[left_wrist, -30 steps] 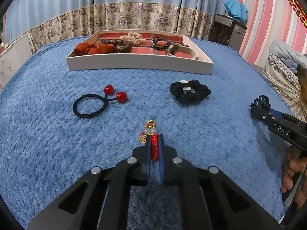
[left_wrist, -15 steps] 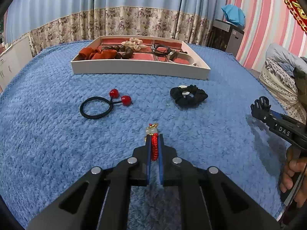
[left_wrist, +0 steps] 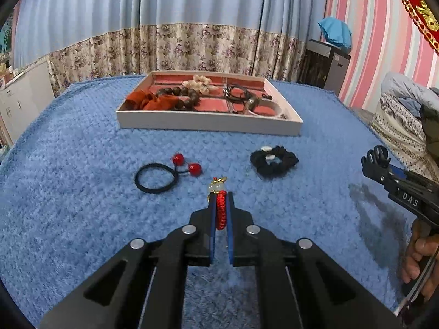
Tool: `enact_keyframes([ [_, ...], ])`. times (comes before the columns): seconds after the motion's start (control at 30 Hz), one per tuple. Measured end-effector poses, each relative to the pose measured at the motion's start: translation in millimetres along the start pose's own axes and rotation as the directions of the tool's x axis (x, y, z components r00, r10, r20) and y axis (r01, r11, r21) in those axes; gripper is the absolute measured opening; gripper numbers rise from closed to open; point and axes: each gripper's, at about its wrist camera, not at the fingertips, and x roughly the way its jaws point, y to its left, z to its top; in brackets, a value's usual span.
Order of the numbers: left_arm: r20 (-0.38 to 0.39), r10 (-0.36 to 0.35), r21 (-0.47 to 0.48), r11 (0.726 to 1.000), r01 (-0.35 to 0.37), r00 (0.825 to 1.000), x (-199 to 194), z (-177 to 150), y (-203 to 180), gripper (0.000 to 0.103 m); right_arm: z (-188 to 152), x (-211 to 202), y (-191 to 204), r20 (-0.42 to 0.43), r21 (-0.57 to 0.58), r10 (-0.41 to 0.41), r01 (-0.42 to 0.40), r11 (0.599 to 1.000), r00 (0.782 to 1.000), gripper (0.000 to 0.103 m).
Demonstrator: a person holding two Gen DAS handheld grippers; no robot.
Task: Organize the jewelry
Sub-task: 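Carry the tassel charm and claw clip over the red tray with both tools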
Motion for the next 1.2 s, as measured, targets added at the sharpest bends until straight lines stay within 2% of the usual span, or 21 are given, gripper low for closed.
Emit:
enact_keyframes([
  [0.23,0.075,0.046,0.017,0.999,-0.048,0.996,-16,20,12,0.007,14,-11,20,0.044,-0.019,0.027,-0.026,0.999,0.999,0.044],
  [0.5,0.166,0.108,0.016,0.994,-0.112,0.980,-23,48,33,0.007,30,-13,47,0.082,-0.031,0.058,-0.056,0.998,0.995,0.044],
  [0.7,0.184,0.123,0.003,0.992,-0.126,0.975,-16,68,45,0.007,44,-7,64,0.094,-0.046,0.066,-0.061,0.997,0.993,0.044],
  [0.93,0.179,0.097,0.012,0.995,-0.101,0.979,-3,84,50,0.007,56,2,71,0.104,-0.059,0.066,-0.060,0.996,0.992,0.044],
  [1.2,0.194,0.105,0.016,0.994,-0.110,0.975,14,100,51,0.007,76,14,76,0.125,-0.060,0.072,-0.065,0.996,0.989,0.044],
])
